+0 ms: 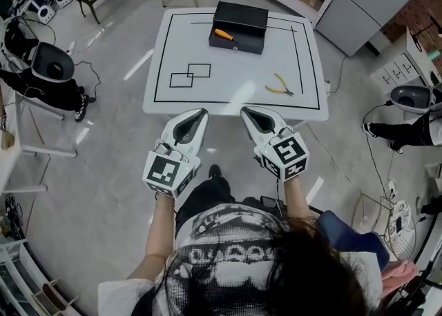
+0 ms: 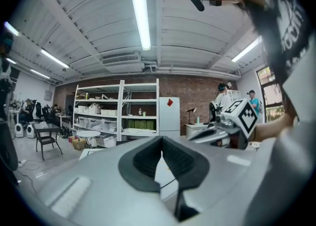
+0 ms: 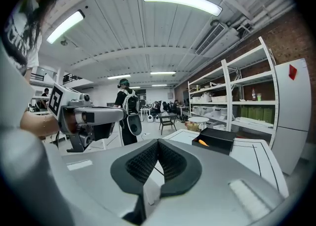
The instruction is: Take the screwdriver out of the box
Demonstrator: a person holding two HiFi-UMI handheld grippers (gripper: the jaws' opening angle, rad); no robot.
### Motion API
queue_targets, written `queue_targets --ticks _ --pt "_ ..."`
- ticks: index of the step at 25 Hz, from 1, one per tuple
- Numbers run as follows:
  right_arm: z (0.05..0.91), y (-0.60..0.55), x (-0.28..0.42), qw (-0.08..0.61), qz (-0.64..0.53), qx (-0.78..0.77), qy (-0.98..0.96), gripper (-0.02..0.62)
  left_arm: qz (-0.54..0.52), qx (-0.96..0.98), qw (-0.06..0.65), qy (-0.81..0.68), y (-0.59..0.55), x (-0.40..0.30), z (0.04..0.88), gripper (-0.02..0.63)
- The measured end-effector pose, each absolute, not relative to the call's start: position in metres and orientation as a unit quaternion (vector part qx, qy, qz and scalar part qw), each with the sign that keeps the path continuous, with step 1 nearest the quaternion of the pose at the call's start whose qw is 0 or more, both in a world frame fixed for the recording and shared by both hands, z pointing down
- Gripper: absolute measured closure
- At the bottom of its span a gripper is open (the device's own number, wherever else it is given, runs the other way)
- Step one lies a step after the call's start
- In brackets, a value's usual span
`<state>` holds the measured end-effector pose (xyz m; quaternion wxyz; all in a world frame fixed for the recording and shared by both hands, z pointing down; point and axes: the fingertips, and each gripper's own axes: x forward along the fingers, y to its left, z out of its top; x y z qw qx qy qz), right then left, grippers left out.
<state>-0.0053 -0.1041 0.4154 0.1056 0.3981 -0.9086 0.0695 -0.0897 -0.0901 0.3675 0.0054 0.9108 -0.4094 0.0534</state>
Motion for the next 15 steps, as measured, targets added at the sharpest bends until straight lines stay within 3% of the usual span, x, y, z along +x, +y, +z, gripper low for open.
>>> queue_targets --ticks 15 --pt "0.416 -0.172 -0.053 0.125 0.065 0.432 -0.891 0.598 0.039 0.934 0.015 -0.355 -0.159 -0.125 0.374 0.606"
